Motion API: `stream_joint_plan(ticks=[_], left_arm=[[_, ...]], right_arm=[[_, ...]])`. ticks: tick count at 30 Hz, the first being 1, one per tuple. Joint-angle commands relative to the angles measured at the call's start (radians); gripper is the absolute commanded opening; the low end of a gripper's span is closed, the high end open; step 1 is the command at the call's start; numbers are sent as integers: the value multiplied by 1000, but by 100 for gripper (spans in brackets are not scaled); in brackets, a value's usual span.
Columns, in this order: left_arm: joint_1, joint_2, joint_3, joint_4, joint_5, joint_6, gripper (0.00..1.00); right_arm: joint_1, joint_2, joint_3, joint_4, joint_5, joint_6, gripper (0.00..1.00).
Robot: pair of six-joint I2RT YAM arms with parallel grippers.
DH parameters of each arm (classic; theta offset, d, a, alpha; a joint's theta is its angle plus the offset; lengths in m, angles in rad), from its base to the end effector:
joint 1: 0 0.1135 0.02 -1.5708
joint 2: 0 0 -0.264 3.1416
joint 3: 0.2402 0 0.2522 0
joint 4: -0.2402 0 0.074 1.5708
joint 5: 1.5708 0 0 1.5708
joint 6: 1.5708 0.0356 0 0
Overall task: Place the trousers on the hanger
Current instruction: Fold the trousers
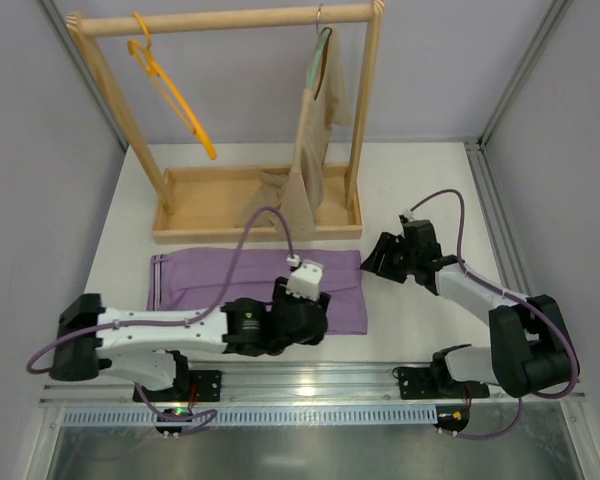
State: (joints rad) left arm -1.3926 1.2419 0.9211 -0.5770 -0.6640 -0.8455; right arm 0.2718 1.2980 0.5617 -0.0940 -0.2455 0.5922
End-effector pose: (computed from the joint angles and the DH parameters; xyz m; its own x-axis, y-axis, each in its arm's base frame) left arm 0.0659 -0.2419 0.2633 -0.6210 0.1232 -0.7741 0.3653 0.9193 -0.1468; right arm 0.2326 0.0738 0.1676 -0.8235 0.3326 -0.4596 0.0498 0.8494 0.5254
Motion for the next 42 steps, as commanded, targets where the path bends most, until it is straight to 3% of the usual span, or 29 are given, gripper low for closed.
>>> stream_joint_plan(ticks=[1, 9, 17, 36, 39, 42], left_arm=[[-92, 178, 120, 167, -181, 60, 67], [-143, 481, 361, 265, -140, 181, 65], [-144, 703, 536, 221, -134, 158, 61], [-137, 923, 647, -11, -244, -24, 46], [-137, 929, 633, -11, -241, -33, 38], [-135, 935, 630, -38, -238, -47, 14]], right_arm=[[-23, 38, 56, 57, -89, -49, 58], [-23, 106, 56, 132, -149, -52, 55], [-26, 168, 56, 184, -169, -49, 48], [-43, 204, -13, 246, -201, -71, 45], [-45, 211, -11, 254, -204, -66, 45], [-45, 213, -5, 255, -206, -60, 42]])
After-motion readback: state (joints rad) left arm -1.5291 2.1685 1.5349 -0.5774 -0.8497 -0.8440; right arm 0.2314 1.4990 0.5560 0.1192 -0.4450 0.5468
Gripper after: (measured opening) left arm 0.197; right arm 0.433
